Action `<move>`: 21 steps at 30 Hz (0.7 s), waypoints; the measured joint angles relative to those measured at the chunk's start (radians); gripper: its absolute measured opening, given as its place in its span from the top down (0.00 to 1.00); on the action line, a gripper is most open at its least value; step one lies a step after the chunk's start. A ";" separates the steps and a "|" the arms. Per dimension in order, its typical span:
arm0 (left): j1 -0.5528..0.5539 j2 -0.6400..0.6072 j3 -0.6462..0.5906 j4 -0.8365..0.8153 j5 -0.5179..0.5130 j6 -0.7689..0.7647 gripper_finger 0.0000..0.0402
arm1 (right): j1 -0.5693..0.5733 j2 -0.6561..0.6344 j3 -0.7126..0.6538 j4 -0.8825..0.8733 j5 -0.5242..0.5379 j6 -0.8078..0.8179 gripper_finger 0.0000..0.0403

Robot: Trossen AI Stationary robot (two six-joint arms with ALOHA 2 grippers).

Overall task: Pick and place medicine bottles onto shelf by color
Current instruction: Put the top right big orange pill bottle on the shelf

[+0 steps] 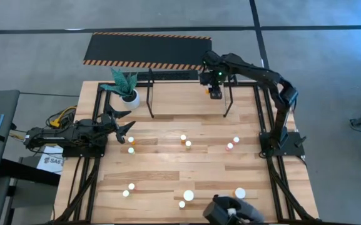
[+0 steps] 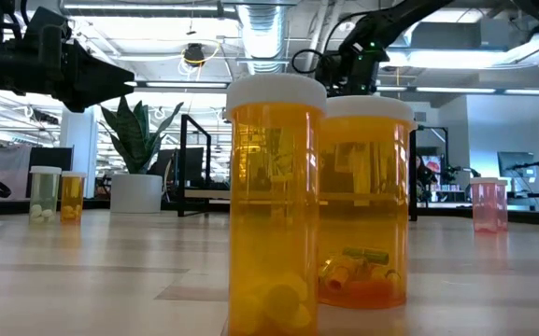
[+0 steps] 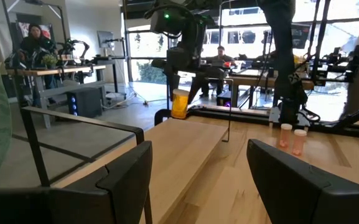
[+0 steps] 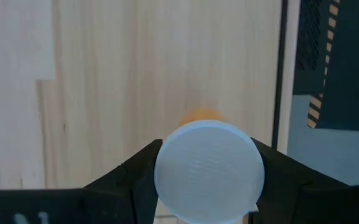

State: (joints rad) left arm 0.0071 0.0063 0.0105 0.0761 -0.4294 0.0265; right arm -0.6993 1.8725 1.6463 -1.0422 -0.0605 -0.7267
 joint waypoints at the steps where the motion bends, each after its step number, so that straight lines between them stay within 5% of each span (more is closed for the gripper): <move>1: 0.000 0.000 0.000 0.000 0.000 0.000 0.38 | 0.005 0.000 0.000 0.002 0.000 -0.001 0.44; 21: 0.000 0.000 0.000 0.000 0.000 0.000 0.38 | -0.080 0.079 -0.001 0.050 -0.005 -0.034 0.44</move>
State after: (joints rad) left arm 0.0073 0.0063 0.0109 0.0763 -0.4297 0.0265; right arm -0.7795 1.9511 1.6451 -0.9918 -0.0653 -0.7604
